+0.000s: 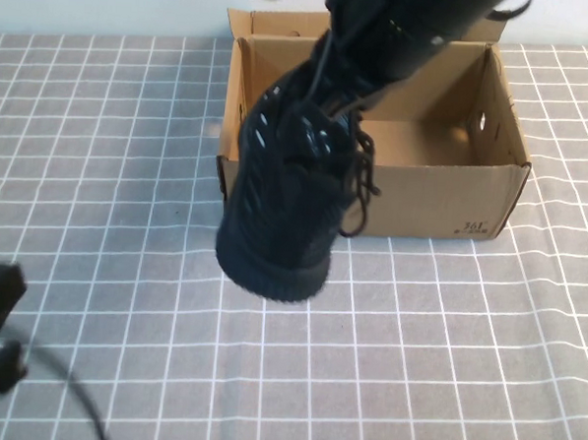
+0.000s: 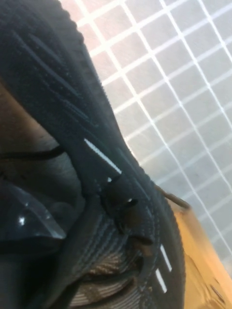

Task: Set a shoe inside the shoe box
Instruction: Hand over the shoe

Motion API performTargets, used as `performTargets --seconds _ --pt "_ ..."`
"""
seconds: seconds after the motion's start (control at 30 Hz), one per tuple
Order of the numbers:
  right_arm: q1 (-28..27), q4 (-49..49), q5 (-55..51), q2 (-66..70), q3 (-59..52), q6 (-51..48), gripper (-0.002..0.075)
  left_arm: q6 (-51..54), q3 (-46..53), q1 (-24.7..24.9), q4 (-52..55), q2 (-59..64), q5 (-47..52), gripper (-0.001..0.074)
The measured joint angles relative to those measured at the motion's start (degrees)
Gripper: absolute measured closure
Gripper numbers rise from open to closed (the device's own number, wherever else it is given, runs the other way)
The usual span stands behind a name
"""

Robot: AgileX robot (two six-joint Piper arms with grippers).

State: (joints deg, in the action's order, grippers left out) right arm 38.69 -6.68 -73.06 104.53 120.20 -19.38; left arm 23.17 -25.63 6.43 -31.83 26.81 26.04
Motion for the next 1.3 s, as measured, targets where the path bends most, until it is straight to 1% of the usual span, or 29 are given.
performTargets --seconds 0.1,0.13,0.3,0.4,0.53,0.67,0.77,0.87,0.93,1.0,1.03,1.13,1.2,1.23,1.3 --pt "0.0 1.2 0.0 2.6 3.5 1.6 0.0731 6.0 -5.2 0.0 -2.6 9.0 0.8 0.0736" --pt "0.0 1.7 -0.1 3.3 4.5 1.9 0.0731 9.4 -6.9 0.0 -4.6 12.8 0.8 0.0736" --pt "-0.1 4.6 -0.2 6.9 8.6 3.8 0.0731 25.8 -14.0 0.0 -18.7 25.2 0.8 0.0736" --pt "-1.1 5.2 -0.3 8.8 10.6 4.9 0.0731 34.3 -17.5 2.1 -27.0 31.2 0.7 0.0736" --pt "-4.2 5.2 -0.5 10.8 12.8 6.5 0.0731 39.5 -22.6 9.5 -30.4 37.8 -2.3 0.0736" --pt "-7.7 4.9 -0.5 12.1 13.6 7.9 0.0731 40.6 -27.3 18.6 -27.6 42.1 -6.1 0.0736" --pt "-10.1 2.8 -0.5 12.3 13.6 8.2 0.0731 41.9 -28.5 24.0 -25.2 43.2 -9.6 0.0736" --pt "-11.3 0.6 -0.5 12.3 13.7 8.2 0.0731 46.2 -28.7 28.7 -24.6 43.3 -12.9 0.0725" --pt "-11.4 0.2 -0.5 12.3 13.7 8.2 0.0731 48.9 -28.9 31.4 -24.6 43.6 -14.9 0.0682" --pt "-11.4 -0.8 -0.5 12.3 13.7 8.2 0.0731 51.4 -28.9 33.2 -24.6 44.3 -16.8 0.0584" --pt "-11.4 -1.3 -0.5 12.3 13.7 8.2 0.0731 52.1 -28.9 33.6 -24.6 44.7 -17.3 0.0516" --pt "-11.4 -1.8 -0.5 12.3 13.7 8.2 0.0731 52.9 -28.9 34.1 -26.1 46.8 -19.1 0.0277" --pt "-11.4 -1.9 -0.5 12.3 13.7 8.2 0.0731 53.3 -28.9 34.2 -28.5 48.6 -21.4 0.016" --pt "-11.4 -2.0 -0.5 12.3 13.7 8.2 0.0731 53.3 -28.9 34.2 -29.9 49.5 -22.8 0.0118" --pt "-11.4 -2.0 -0.5 12.3 13.7 8.1 0.0731 53.3 -28.9 34.2 -32.0 51.0 -25.3 0.0077"
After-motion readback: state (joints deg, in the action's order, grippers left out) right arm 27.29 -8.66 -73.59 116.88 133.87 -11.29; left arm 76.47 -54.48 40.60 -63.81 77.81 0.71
